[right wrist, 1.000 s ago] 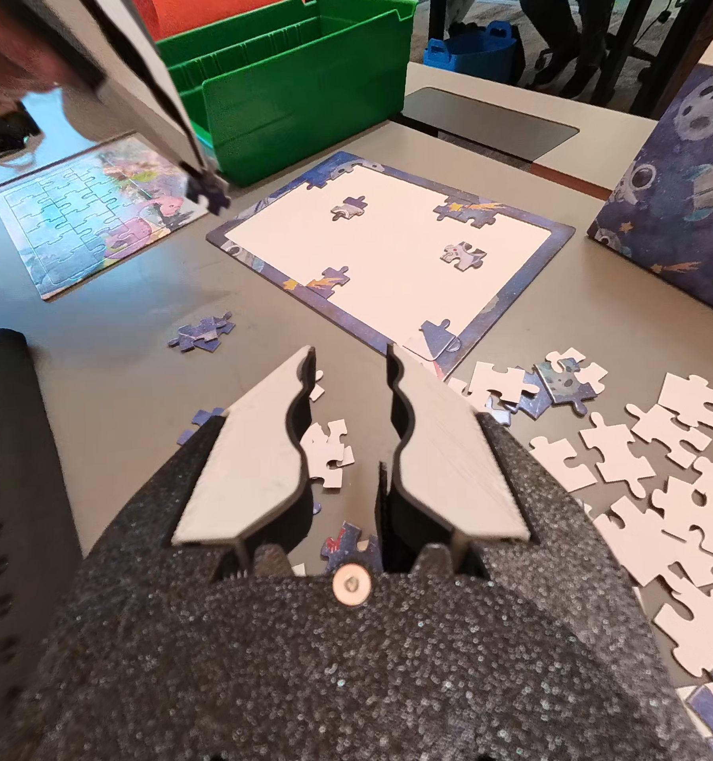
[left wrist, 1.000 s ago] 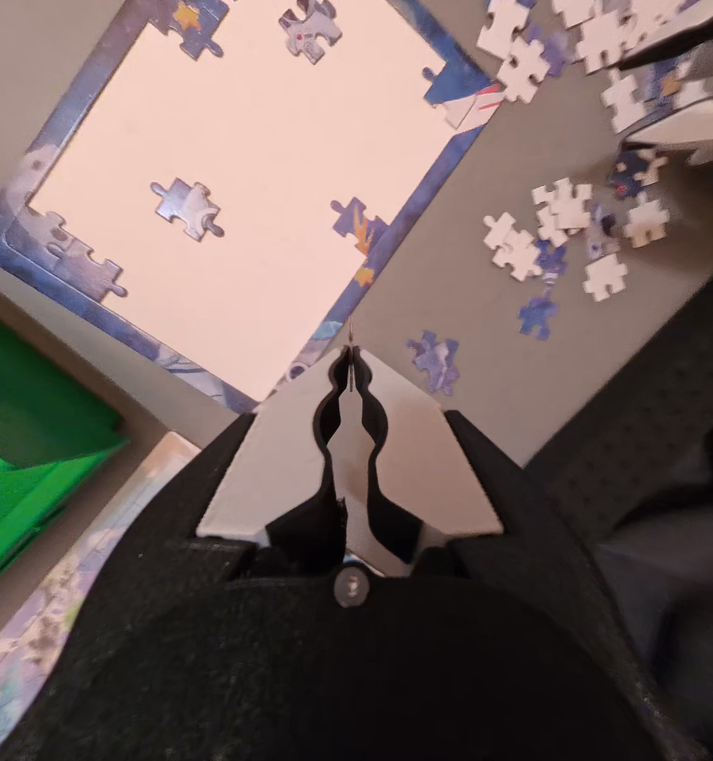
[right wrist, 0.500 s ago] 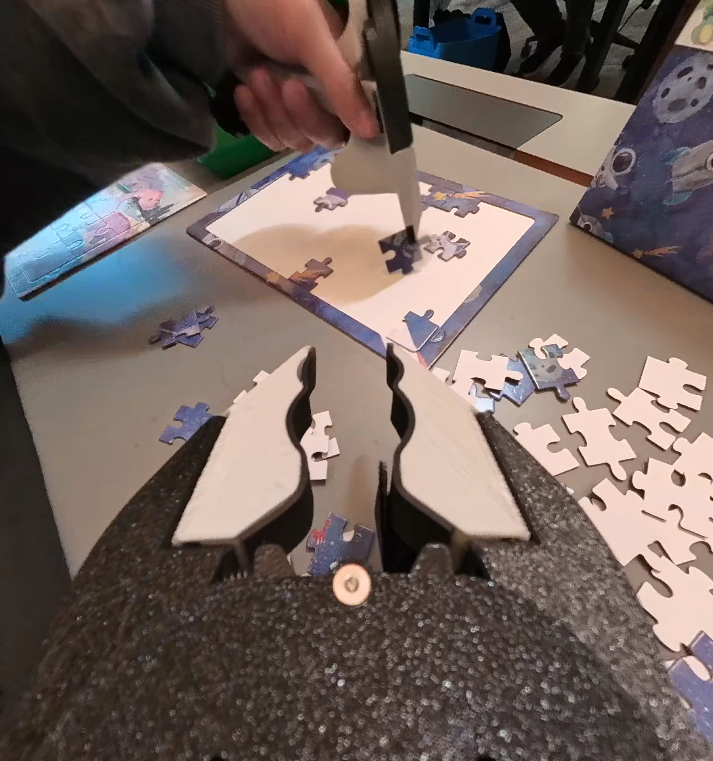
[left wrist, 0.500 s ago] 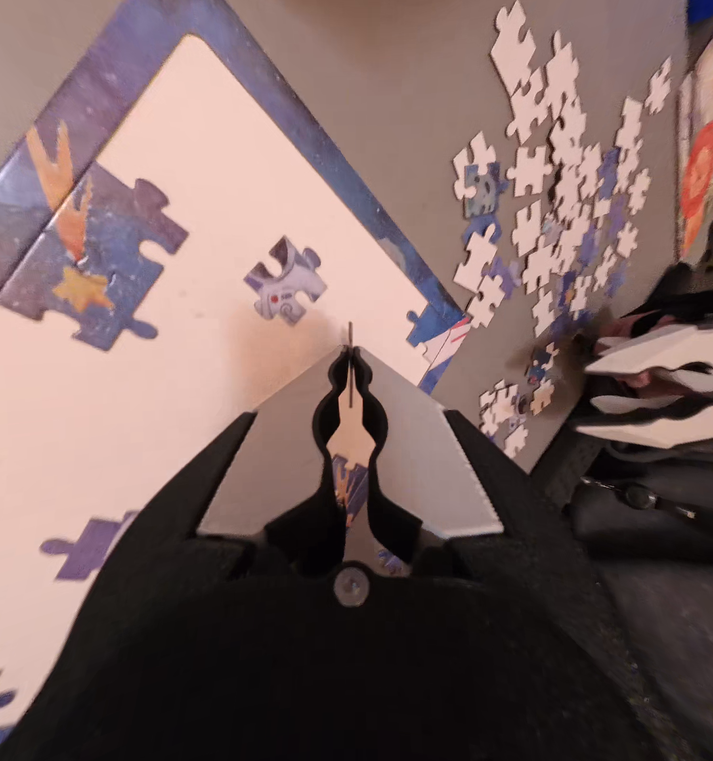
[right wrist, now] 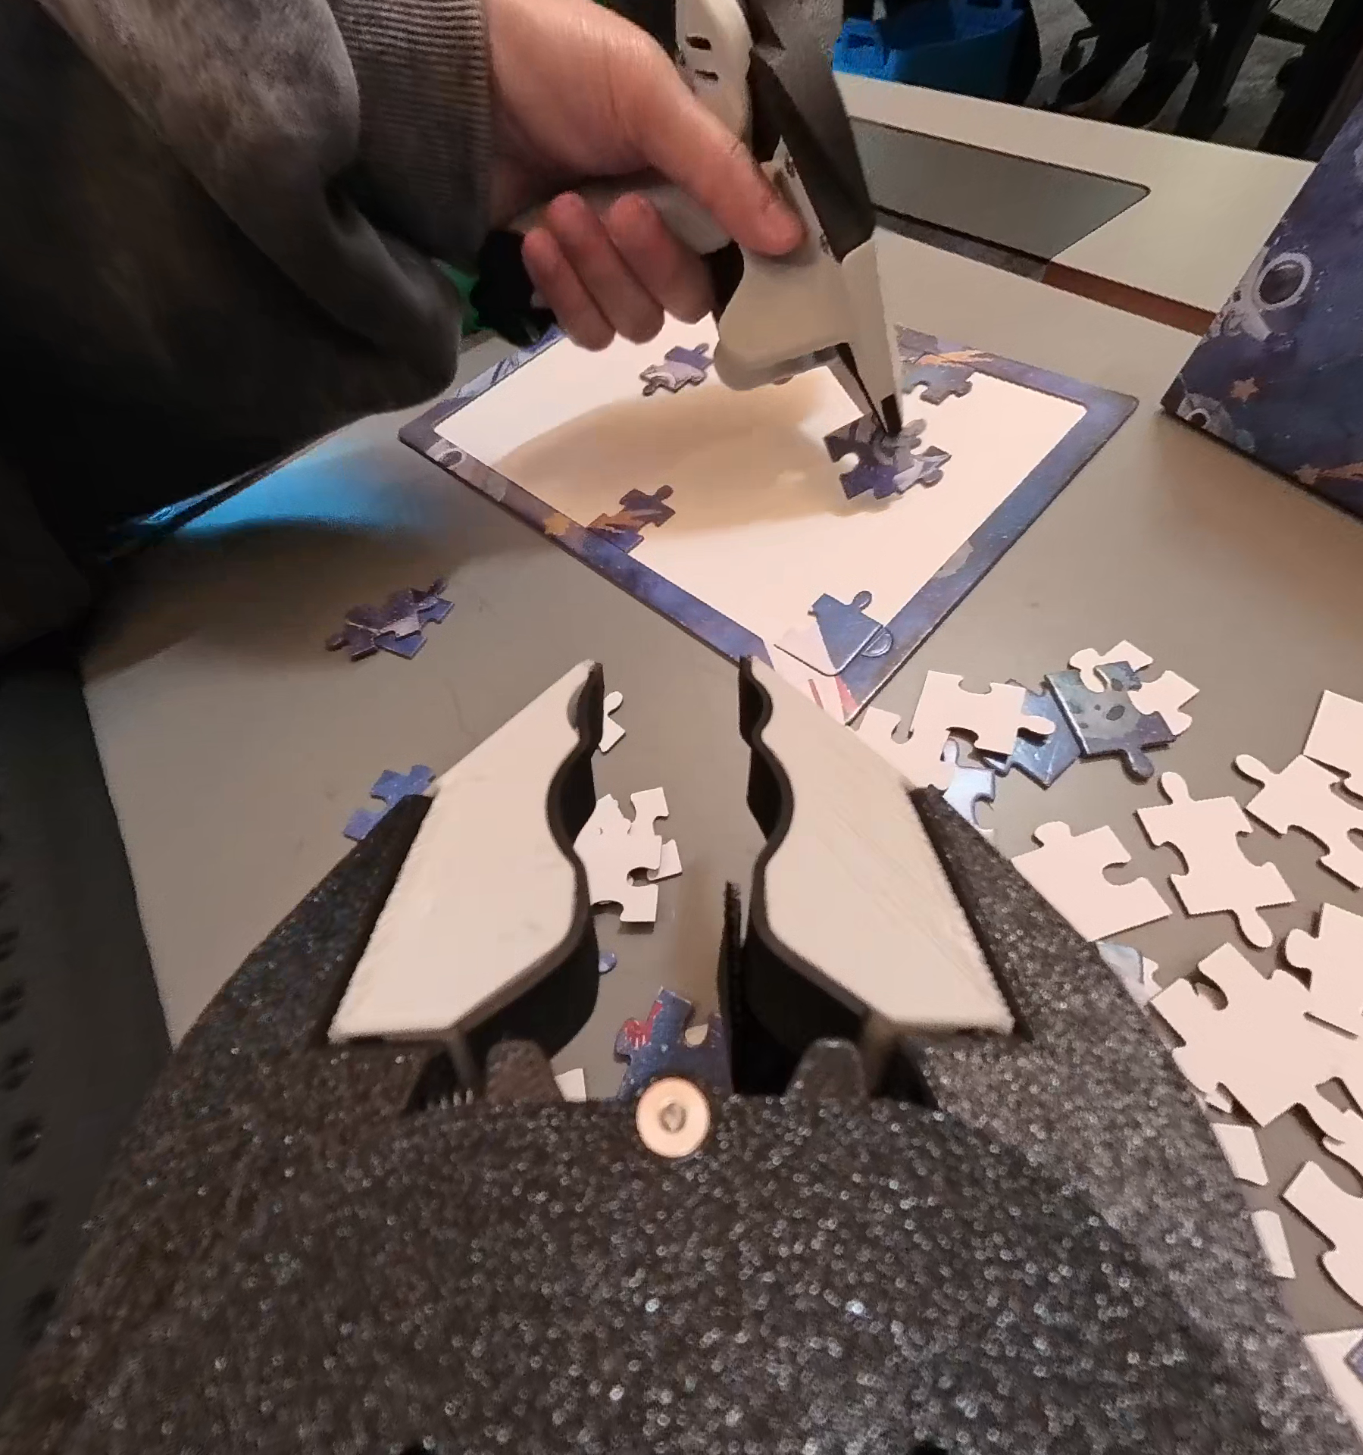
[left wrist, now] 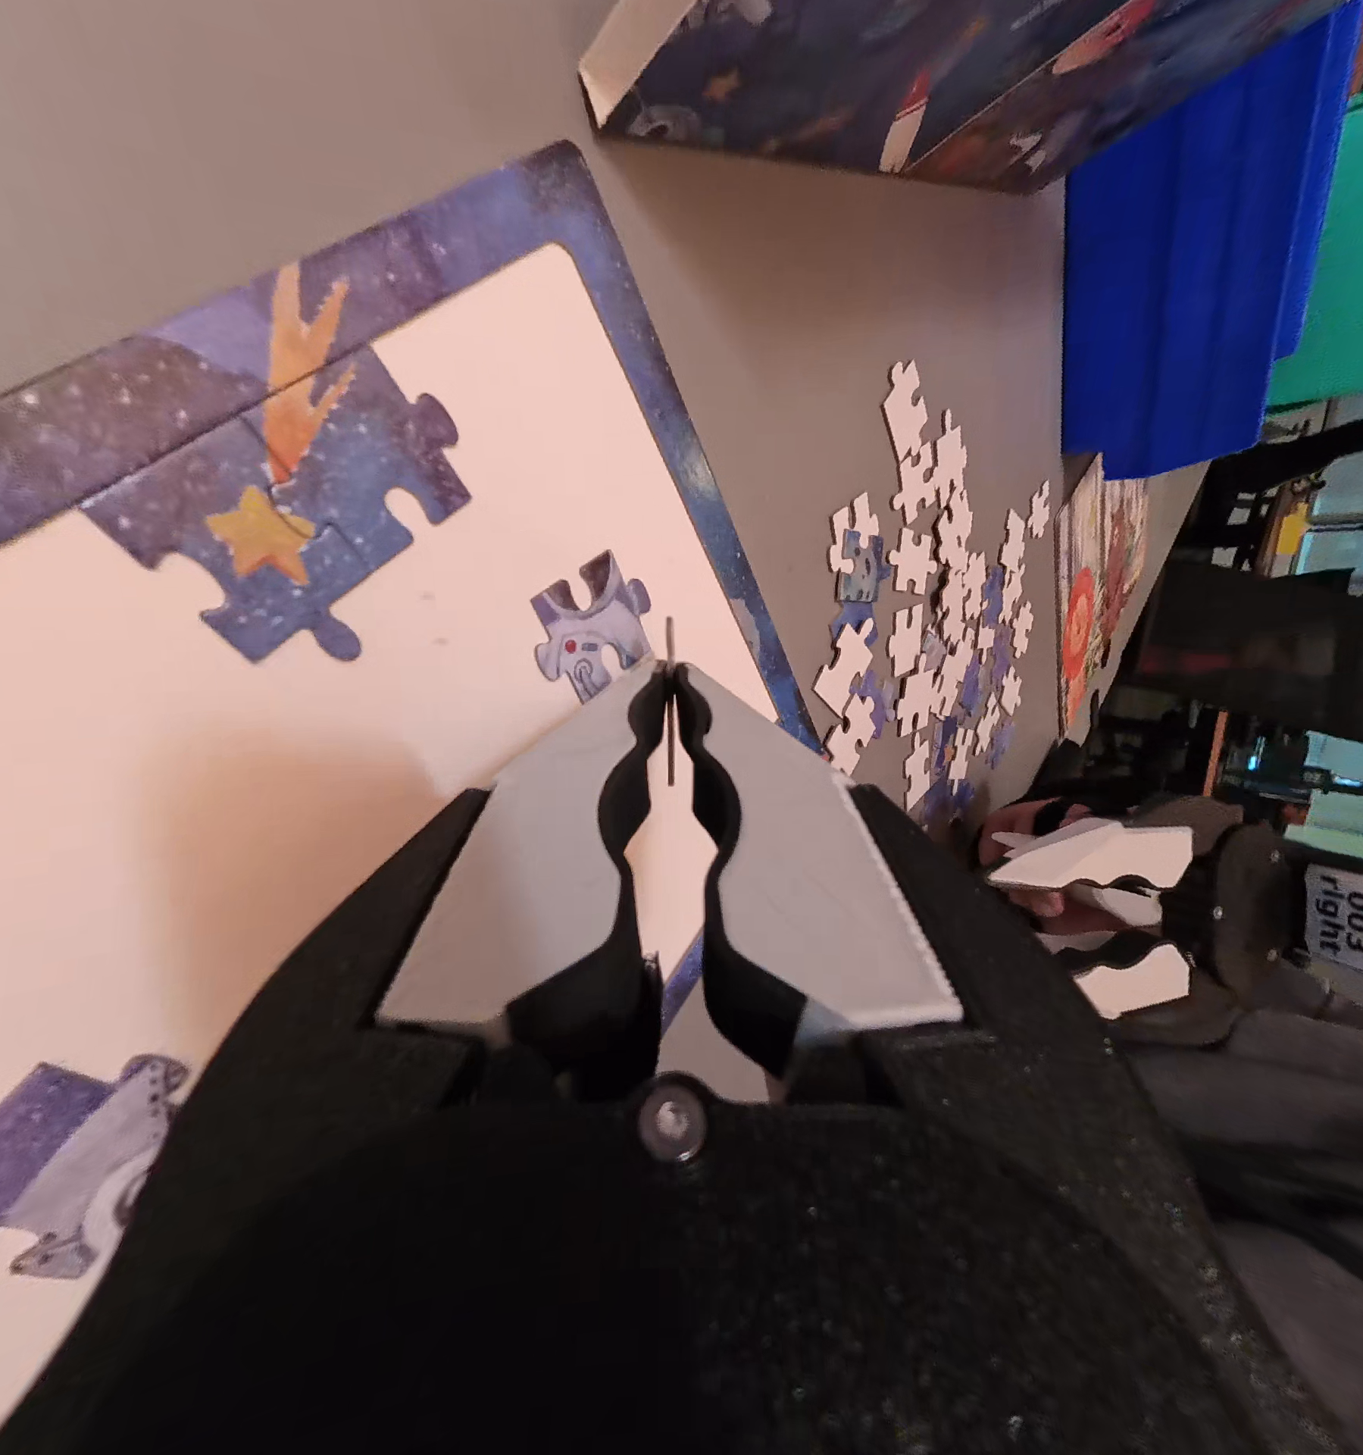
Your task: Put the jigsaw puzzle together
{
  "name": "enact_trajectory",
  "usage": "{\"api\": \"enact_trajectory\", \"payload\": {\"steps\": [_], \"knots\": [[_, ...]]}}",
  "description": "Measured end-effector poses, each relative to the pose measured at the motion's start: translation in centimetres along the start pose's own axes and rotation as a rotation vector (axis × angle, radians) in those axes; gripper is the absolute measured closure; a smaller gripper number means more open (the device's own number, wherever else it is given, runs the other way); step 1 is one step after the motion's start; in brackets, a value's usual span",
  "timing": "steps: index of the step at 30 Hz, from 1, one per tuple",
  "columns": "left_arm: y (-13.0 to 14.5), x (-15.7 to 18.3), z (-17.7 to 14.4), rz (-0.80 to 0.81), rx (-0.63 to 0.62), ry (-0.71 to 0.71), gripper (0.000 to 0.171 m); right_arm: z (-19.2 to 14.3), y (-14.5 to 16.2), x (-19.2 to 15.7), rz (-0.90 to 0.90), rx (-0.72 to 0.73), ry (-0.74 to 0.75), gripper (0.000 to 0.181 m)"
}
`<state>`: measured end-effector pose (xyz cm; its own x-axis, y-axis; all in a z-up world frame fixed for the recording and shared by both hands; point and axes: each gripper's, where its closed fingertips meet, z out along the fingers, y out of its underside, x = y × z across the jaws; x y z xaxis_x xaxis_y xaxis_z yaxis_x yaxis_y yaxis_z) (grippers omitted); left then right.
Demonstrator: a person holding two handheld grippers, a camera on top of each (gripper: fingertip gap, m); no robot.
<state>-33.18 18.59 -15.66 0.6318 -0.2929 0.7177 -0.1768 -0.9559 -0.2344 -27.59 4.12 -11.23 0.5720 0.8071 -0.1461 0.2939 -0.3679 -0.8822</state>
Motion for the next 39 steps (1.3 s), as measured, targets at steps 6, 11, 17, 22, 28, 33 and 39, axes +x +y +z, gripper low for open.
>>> {"api": "enact_trajectory", "payload": {"steps": [6, 11, 17, 22, 28, 33, 39], "knots": [[0.6, 0.8, 0.3, -0.078, 0.097, -0.012, 0.170, 0.1, 0.2, 0.0, 0.005, -0.009, -0.004, 0.147], [0.7, -0.2, 0.1, -0.093, 0.140, -0.066, 0.170, 0.1, 0.3, 0.0, 0.002, -0.012, -0.003, 0.147], [1.3, -0.3, 0.7, -0.105, 0.133, -0.075, 0.168, 0.2, 0.4, -0.1, 0.000, -0.017, -0.006, 0.147], [1.2, -0.4, 0.8, -0.049, 0.126, -0.123, 0.162, 0.2, 0.4, -0.2, 0.001, -0.020, -0.012, 0.147], [1.4, -0.2, 0.3, 0.051, 0.091, -0.163, 0.167, 0.3, 0.5, -0.3, 0.003, -0.024, -0.018, 0.147], [0.9, 0.3, 0.4, 0.019, 0.102, -0.124, 0.170, 0.4, 0.6, -0.4, 0.001, -0.030, -0.021, 0.147], [1.1, -1.5, 0.2, 0.037, 0.089, -0.238, 0.160, 0.4, 0.6, -0.4, 0.003, -0.032, -0.024, 0.147]]}}
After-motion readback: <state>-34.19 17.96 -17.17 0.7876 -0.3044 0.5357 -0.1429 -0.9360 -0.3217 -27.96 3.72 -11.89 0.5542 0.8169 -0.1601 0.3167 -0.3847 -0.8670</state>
